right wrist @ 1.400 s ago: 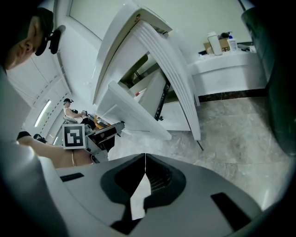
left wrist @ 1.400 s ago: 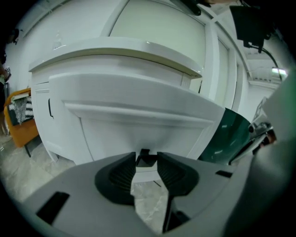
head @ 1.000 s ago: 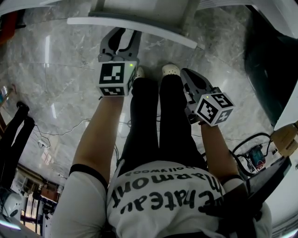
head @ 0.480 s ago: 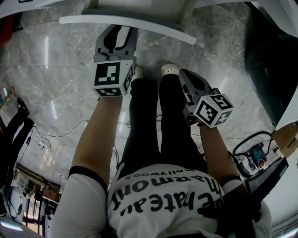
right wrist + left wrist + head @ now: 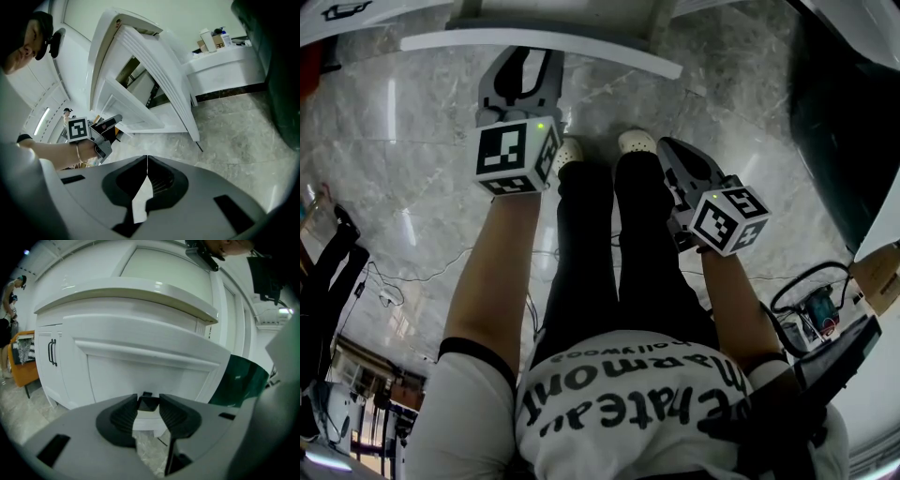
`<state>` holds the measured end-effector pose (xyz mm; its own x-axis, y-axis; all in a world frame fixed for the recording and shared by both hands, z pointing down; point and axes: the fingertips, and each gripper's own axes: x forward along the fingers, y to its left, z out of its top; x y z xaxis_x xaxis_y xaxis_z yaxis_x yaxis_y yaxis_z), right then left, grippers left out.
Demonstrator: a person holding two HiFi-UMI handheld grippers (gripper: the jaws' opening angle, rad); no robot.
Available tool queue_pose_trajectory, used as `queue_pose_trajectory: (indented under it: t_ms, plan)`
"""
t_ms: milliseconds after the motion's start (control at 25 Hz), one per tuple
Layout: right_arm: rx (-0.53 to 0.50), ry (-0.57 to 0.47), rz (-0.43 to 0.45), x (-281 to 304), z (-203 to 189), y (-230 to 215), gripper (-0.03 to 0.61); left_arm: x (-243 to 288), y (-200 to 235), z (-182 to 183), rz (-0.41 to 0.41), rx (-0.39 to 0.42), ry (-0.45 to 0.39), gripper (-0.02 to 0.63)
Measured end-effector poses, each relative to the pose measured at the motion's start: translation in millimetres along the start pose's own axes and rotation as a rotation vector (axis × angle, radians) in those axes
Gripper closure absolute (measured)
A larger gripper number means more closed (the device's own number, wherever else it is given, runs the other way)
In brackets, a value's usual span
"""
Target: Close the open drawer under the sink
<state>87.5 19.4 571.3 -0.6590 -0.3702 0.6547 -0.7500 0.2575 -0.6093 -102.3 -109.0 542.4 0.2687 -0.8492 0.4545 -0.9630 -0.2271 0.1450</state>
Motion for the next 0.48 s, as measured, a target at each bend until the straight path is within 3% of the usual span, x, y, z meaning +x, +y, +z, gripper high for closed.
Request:
queue_pose_trajectory:
  t_ms: [480]
  plan:
    - [-0.028, 0.012, 0.017, 3, 14, -9, 0.566, 6, 3, 2, 0.035, -0.067, -0.001, 0.472]
